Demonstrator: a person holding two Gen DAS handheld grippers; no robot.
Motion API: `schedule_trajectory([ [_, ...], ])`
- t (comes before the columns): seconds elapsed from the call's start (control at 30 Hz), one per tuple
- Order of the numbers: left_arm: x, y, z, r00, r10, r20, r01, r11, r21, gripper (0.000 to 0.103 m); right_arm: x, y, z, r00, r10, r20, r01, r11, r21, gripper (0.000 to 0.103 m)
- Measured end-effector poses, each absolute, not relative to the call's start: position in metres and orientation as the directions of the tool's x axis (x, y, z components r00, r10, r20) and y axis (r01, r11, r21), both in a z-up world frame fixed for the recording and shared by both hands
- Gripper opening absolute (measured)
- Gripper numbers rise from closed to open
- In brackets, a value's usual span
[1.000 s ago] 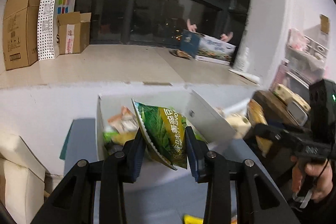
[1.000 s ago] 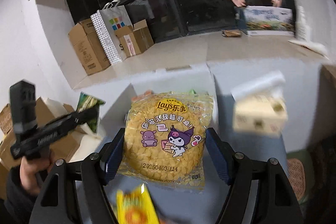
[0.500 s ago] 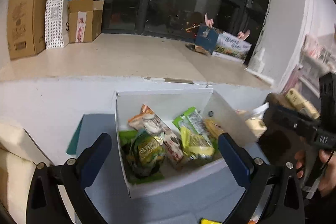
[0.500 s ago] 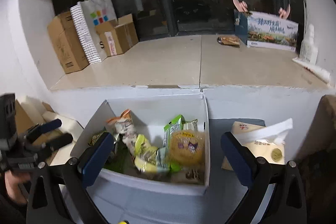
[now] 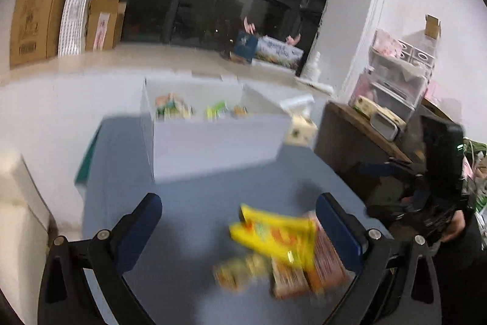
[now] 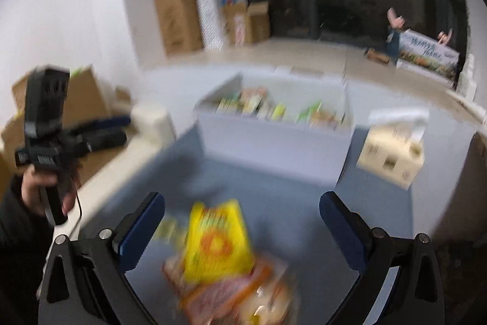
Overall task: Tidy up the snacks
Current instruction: 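Grasp the clear jelly cup with the left tool while the right tool grasps the yellow pouch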
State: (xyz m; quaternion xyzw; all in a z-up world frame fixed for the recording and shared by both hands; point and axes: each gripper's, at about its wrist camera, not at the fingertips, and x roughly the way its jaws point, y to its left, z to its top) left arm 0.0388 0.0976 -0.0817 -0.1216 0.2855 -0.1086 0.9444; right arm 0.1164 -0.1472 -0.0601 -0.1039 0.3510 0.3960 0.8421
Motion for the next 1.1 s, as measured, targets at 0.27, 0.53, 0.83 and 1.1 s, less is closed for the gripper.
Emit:
schedule_trajectory([
  [0.27,-0.004,0.084,-0.11,0.787,-0.3,-0.539,0.13,0.935,-0.33,0.103,0.12,-0.107,-0.123,0.301,0.551,-0.778,-0.767,0.625,0.146,0.103],
  [0.53,0.005,0.083,-0.117,0.776,-0.329,-0.538,0.133,0.919,-0.371,0.103,0.185,-0.046,-0.167,0.175,0.484,-0.857,-0.7,0.674,0.237,0.103],
  [0.83,0.017,0.077,-0.138,0.733,-0.329,-0.595,0.128,0.926,-0.355,0.103,0.174,-0.052,-0.162,0.205,0.499,-0.842,-0.708,0.67,0.225,0.042],
  [1.1,0.048,0.074,-0.156,0.632,-0.382,-0.674,0.271,0.924,-0.269,0.103,0.155,-0.105,-0.116,0.23,0.653,-0.721,-0.684,0.636,0.357,0.04],
])
